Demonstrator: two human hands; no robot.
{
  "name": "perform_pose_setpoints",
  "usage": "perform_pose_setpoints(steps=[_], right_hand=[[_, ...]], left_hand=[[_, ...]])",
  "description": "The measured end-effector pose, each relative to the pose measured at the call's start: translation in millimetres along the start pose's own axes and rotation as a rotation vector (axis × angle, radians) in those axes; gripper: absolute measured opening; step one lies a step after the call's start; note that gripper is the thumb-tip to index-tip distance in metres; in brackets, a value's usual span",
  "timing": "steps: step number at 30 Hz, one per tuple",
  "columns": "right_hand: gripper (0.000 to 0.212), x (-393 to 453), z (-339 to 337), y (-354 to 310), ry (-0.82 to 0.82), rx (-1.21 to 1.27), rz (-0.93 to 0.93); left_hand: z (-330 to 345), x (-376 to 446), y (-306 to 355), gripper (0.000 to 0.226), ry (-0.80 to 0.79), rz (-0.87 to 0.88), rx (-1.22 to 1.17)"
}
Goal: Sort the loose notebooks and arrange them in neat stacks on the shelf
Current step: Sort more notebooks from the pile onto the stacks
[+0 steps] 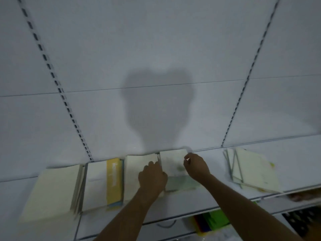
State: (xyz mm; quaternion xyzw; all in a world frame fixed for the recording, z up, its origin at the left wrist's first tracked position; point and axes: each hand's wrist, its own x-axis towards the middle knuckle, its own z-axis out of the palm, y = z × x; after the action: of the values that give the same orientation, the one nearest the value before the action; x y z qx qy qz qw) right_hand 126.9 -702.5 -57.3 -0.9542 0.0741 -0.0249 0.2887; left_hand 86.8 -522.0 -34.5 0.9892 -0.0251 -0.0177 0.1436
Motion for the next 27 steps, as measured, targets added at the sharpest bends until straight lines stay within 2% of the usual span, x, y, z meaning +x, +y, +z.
perform_pose_setpoints(steps=[5, 9, 14, 18, 22, 27], right_hand=[[0.026, 9, -72, 115, 0.098, -0.100, 0.132], [0.031, 9, -110, 188, 0.150, -0.104, 0.255], [0.045, 5, -131, 256, 0.161, -0.192, 0.401], [0.056, 1, -130, 284, 0.086, -0.247, 0.477], [0.063, -2, -122, 289, 0.099, -0.225, 0.525], [0.079, -5, -119, 288, 0.103, -0.112, 0.608]], left_hand=[[42, 13, 109, 0.029, -0.082, 0.154, -0.116], [76, 21, 180, 0.029, -0.163, 0.194, -0.199], [113, 28, 250, 0.041, -0.233, 0.219, -0.277], [139, 29, 287, 0.045, -0.275, 0.169, -0.280], [159, 30, 304, 0.048, -0.331, 0.122, -0.211], [167, 29, 315, 0.060, -0.323, 0.006, -0.323]])
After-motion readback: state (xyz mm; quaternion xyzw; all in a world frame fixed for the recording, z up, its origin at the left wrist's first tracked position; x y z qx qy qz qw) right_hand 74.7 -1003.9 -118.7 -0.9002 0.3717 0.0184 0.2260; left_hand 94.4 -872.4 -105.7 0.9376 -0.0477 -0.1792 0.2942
